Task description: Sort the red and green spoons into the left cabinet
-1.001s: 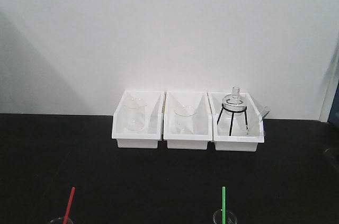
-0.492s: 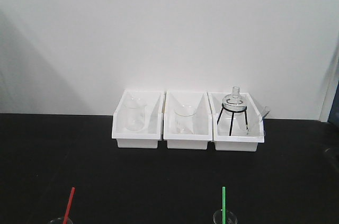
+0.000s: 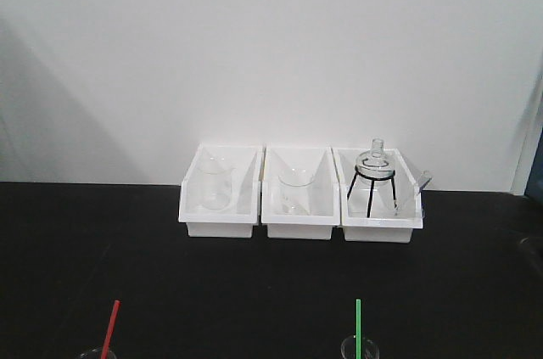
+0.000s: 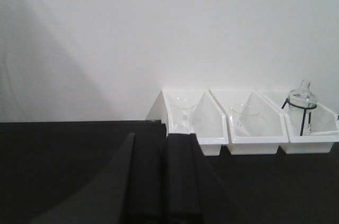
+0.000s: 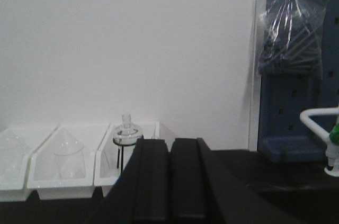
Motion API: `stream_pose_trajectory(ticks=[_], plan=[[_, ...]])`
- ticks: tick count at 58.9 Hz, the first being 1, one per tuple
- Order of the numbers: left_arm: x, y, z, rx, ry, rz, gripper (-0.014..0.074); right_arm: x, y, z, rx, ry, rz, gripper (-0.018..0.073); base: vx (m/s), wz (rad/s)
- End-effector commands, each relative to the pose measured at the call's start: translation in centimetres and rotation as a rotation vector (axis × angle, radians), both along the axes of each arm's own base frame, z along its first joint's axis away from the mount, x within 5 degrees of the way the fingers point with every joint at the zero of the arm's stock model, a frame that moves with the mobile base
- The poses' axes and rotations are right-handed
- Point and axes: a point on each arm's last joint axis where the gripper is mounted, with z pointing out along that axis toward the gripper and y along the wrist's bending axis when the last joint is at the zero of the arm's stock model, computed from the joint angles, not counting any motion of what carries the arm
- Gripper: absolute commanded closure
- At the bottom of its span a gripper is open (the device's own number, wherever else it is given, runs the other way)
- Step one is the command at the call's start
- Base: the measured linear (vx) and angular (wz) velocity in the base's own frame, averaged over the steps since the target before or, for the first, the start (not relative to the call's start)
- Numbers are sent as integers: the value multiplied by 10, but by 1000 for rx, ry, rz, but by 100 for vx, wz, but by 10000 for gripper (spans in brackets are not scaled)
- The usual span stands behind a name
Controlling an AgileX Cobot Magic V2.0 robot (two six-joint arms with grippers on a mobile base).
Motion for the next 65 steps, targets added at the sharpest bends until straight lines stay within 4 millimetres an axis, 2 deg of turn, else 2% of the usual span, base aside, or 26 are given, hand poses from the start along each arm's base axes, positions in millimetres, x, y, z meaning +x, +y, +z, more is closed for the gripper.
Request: stream_pose_trajectory(ticks=[1,12,20,26,30,36,47,53,61,65], plan=[[29,-5,17,3,-18,-3,596,24,-1,18,-12,-27,6,565,0,0],[63,-11,3,31,67,-4,591,45,-2,7,-2,56,4,563,0,0],[77,-14,-7,41,109,-4,563,51,-2,3,23,82,6,545,0,0],[82,-14,-12,43,136,-4,500,51,-2,3,23,80,6,501,0,0],[84,-15,-14,43,144,-4,450,51,-2,3,23,80,6,452,0,0],[85,-15,-15,44,148,-4,335,51,-2,2,25,85,5,331,0,0],[85,-15,-15,44,149,-4,108,51,-2,3,56,79,8,5,0,0],[85,-15,-15,44,149,-4,36,51,-1,3,71,74,10,-162,0,0],[85,-15,-15,44,149,-4,15,51,-1,3,81,73,10,-167,0,0],[85,-15,-15,44,149,-4,19,51,-1,3,165,72,13,-162,0,0]])
